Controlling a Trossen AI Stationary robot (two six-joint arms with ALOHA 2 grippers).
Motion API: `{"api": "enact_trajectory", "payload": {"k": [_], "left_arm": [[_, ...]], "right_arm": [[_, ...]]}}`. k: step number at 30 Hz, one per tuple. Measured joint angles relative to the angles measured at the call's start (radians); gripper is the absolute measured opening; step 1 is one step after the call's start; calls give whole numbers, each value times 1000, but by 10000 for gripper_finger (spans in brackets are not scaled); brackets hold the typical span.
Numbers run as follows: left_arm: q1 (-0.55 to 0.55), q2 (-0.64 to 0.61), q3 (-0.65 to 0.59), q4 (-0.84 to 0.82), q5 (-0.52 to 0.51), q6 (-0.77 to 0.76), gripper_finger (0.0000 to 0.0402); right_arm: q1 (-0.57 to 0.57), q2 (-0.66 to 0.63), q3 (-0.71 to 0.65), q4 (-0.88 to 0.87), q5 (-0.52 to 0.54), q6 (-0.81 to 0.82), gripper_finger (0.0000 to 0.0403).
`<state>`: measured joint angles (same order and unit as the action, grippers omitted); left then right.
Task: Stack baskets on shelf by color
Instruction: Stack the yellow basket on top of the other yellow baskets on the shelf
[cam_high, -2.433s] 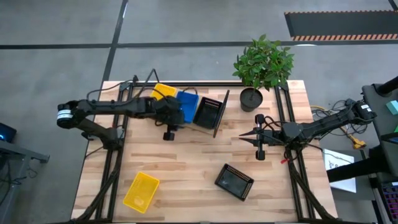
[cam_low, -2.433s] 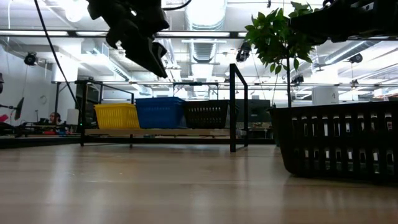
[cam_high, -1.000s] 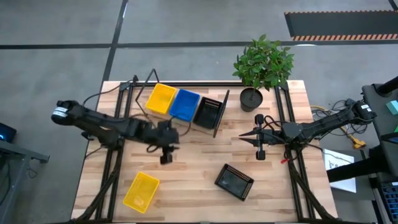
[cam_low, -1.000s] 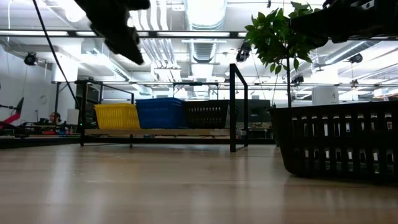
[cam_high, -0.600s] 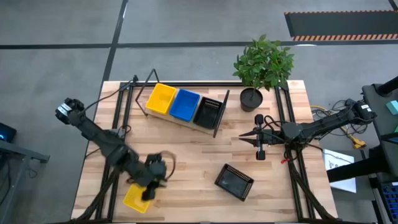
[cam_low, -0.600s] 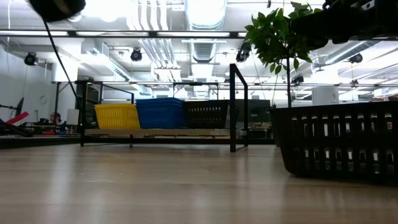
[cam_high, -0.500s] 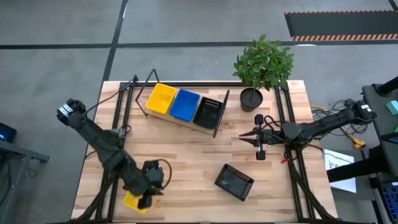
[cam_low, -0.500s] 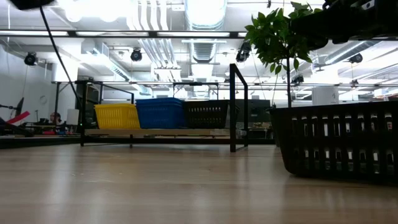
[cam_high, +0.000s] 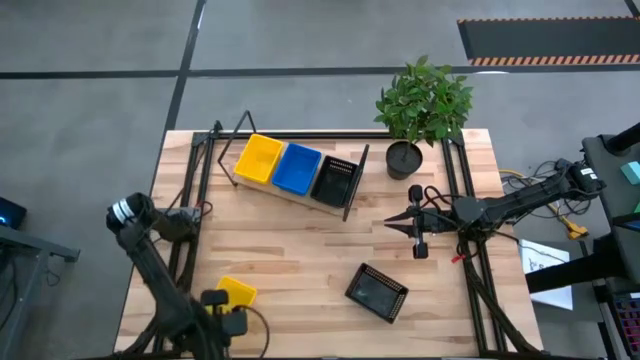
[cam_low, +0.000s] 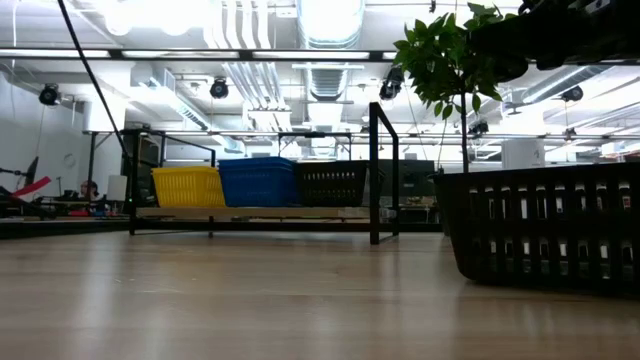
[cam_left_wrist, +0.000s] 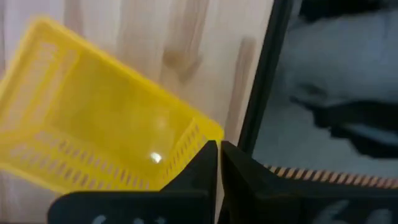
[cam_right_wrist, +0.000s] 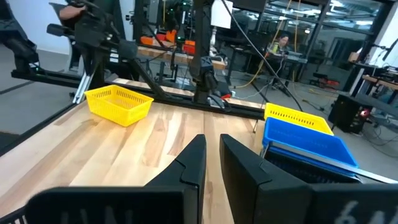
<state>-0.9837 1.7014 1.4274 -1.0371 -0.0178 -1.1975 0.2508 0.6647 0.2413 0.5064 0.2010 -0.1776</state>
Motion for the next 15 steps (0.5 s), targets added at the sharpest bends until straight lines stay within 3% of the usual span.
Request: {"api": "enact_trajectory", "payload": {"k": [7, 15], "left_arm": [[-90, 66, 36, -42, 22, 0, 29], [-102, 67, -16, -54, 24, -1, 121]], "right_arm": [[0, 0, 0, 0, 0, 2, 38], [0, 0, 0, -1, 0, 7, 38]]}}
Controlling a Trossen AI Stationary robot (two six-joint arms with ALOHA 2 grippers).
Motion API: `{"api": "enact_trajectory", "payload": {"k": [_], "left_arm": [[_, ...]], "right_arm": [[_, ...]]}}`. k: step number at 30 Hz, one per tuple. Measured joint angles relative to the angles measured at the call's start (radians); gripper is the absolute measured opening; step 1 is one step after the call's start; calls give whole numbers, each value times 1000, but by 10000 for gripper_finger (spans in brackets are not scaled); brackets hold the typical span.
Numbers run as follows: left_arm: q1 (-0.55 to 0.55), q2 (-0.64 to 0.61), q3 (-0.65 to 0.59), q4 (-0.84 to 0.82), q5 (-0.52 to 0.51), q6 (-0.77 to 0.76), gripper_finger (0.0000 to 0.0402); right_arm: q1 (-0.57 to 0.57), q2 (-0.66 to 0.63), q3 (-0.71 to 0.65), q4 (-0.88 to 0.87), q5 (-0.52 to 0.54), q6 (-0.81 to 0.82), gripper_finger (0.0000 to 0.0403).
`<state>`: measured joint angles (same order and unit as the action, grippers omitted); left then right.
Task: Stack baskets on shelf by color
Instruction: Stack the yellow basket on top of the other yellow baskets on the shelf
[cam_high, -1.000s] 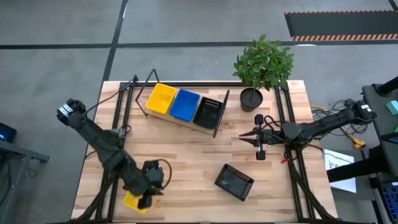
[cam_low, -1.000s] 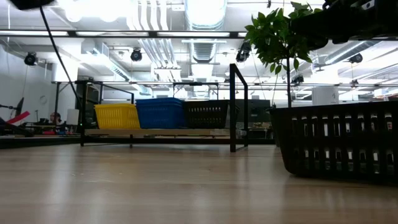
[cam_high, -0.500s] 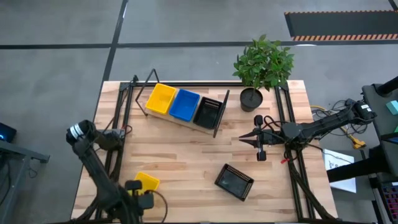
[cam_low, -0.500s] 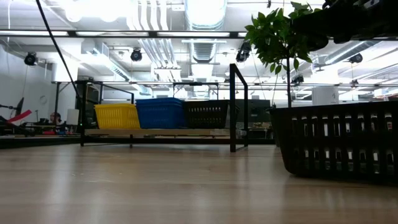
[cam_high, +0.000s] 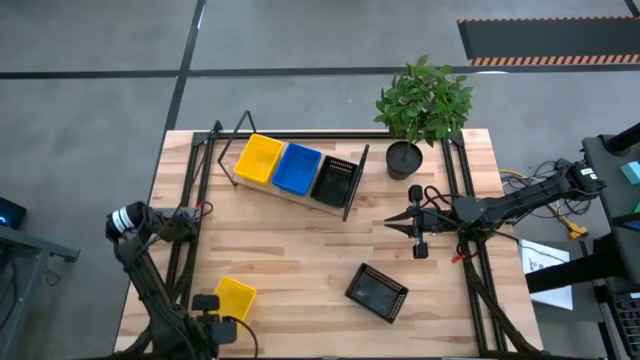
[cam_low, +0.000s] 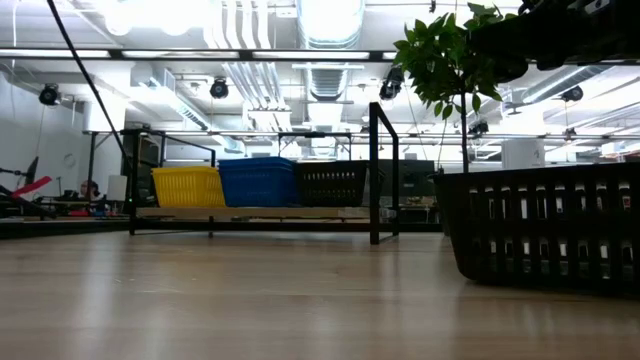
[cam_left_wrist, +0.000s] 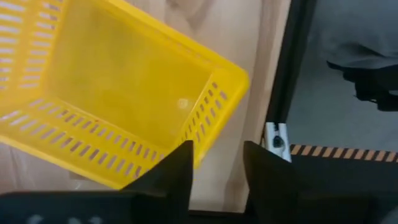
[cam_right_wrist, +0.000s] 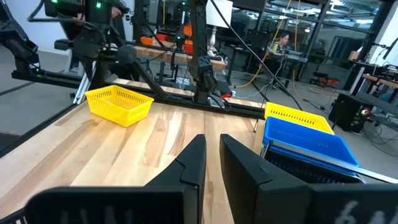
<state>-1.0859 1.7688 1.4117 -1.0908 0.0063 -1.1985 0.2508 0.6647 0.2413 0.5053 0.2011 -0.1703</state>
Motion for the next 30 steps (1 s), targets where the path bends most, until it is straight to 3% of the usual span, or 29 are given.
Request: {"api": "enact_trajectory", "payload": {"k": [6, 19, 24, 30], "left_arm": [[-2, 0, -51, 79, 1, 34, 159], [-4, 0, -174, 171, 14, 34, 157], [-4, 0, -196, 194, 13, 35, 118], [-3, 0, -196, 194, 11, 35, 23]], "right_arm": [[0, 0, 0, -1, 0, 5, 38], [0, 0, 0, -1, 0, 16, 38], [0, 0, 0, -1, 0, 16, 38], [0, 0, 0, -2, 0, 13, 38]]}}
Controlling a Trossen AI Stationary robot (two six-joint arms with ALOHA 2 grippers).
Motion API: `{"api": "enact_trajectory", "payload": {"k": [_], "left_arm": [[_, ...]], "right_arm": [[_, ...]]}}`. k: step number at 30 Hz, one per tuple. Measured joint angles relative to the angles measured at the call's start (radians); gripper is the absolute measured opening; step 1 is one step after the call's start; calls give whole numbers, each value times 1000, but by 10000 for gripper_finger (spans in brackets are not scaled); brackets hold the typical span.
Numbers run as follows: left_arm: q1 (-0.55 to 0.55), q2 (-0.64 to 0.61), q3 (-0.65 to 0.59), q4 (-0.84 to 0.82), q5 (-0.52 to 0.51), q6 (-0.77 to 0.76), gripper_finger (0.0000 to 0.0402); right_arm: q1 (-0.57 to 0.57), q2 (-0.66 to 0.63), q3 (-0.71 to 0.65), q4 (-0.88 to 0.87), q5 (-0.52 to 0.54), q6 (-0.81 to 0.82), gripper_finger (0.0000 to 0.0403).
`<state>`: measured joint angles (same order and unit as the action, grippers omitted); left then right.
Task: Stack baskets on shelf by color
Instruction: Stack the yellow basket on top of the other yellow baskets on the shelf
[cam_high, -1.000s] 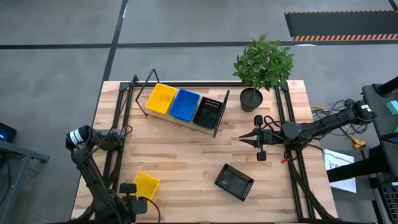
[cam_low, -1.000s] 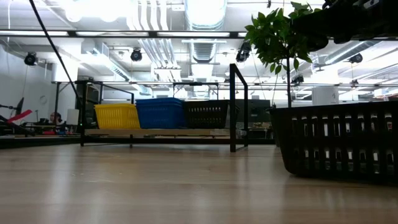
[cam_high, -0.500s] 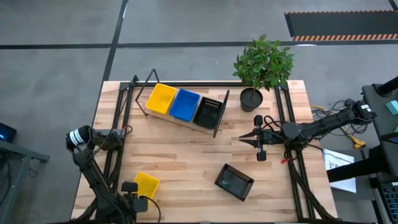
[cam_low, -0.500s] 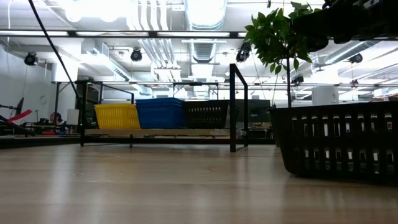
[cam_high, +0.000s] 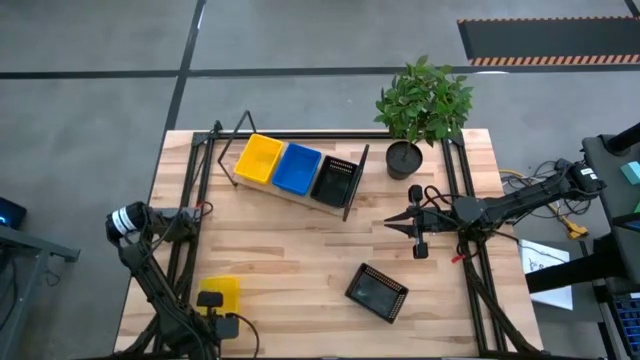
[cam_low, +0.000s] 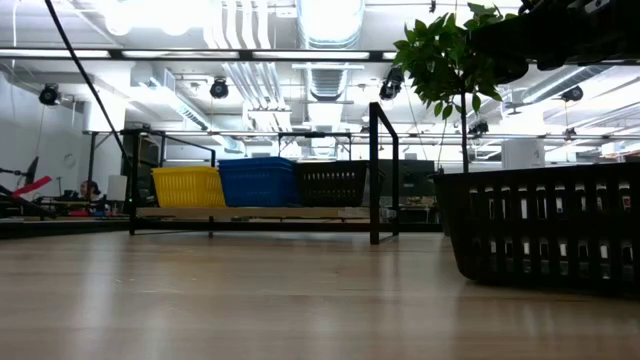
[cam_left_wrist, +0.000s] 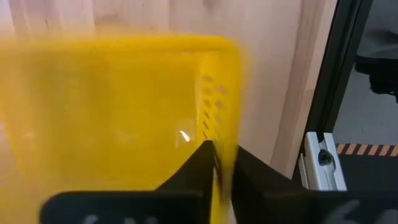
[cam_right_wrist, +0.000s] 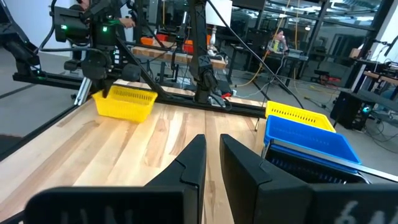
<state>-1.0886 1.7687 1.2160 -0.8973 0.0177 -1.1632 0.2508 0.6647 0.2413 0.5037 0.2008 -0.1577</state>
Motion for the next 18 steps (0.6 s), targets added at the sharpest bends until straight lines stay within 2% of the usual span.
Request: {"api": "enact_trajectory", "payload": {"k": [2, 10, 18], "left_arm": [[2, 0, 3, -4, 1, -2, 8], [48, -3, 83, -60, -12, 79, 1], [142, -3, 213, -233, -102, 288, 0]], "right_arm": [[0, 0, 0, -1, 0, 0, 38], [0, 0, 0, -2, 0, -2, 38], [0, 0, 0, -13, 0, -3, 38]]}}
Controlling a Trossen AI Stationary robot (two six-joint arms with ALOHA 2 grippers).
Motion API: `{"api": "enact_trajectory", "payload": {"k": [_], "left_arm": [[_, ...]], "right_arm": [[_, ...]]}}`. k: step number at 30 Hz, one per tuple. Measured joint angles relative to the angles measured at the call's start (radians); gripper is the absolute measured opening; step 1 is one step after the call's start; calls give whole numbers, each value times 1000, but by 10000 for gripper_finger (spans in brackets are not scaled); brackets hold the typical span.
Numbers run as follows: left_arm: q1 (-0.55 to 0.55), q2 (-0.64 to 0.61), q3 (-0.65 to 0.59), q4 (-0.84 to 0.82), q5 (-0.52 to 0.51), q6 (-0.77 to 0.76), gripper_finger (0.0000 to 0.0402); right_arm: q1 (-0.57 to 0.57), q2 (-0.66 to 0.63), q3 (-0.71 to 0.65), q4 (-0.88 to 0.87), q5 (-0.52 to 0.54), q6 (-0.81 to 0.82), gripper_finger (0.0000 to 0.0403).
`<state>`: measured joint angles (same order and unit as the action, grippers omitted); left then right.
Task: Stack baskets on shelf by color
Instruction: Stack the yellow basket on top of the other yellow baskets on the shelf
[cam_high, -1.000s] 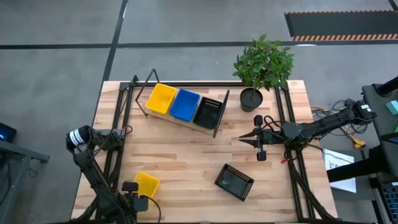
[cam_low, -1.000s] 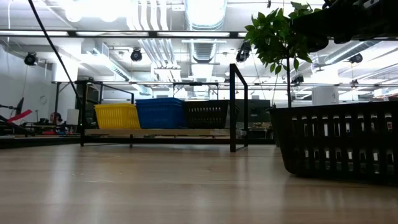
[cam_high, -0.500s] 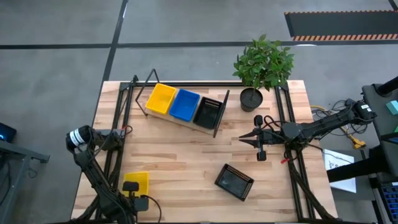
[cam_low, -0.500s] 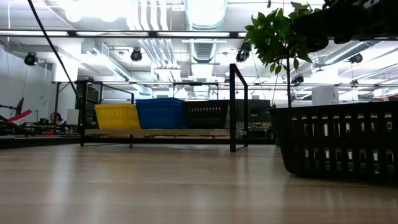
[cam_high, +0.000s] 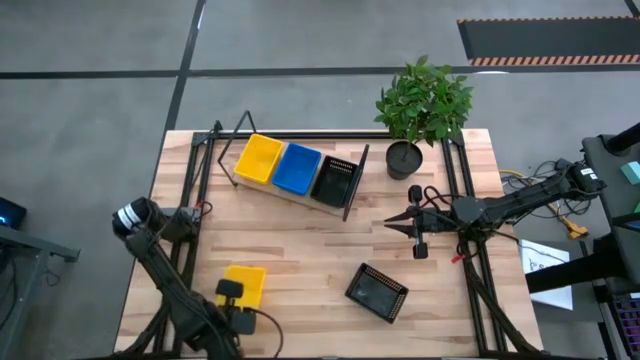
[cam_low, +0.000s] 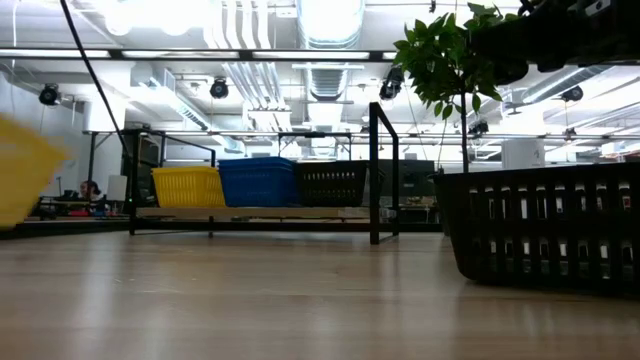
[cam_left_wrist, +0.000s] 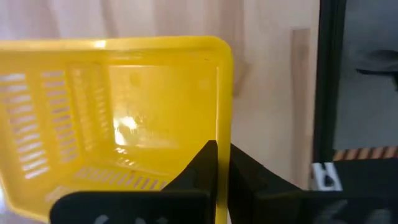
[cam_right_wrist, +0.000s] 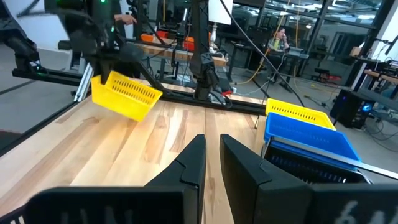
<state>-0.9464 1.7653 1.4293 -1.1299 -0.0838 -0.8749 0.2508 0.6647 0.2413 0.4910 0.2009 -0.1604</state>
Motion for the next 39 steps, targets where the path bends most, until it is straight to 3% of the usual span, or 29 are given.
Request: {"api": "enact_trajectory", "payload": {"k": [9, 20, 32, 39], "left_arm": [[121, -20, 147, -254, -143, 358, 0], [330, -265, 80, -276, -321, 725, 0], [727, -496, -43, -264, -334, 1158, 0], [973, -525, -87, -242, -246, 1368, 0]], "right_arm": [[0, 0, 0, -7, 0, 0, 38], [0, 0, 0, -8, 0, -8, 38], [0, 0, 0, -17, 0, -16, 38], [0, 0, 0, -17, 0, -27, 38]]}}
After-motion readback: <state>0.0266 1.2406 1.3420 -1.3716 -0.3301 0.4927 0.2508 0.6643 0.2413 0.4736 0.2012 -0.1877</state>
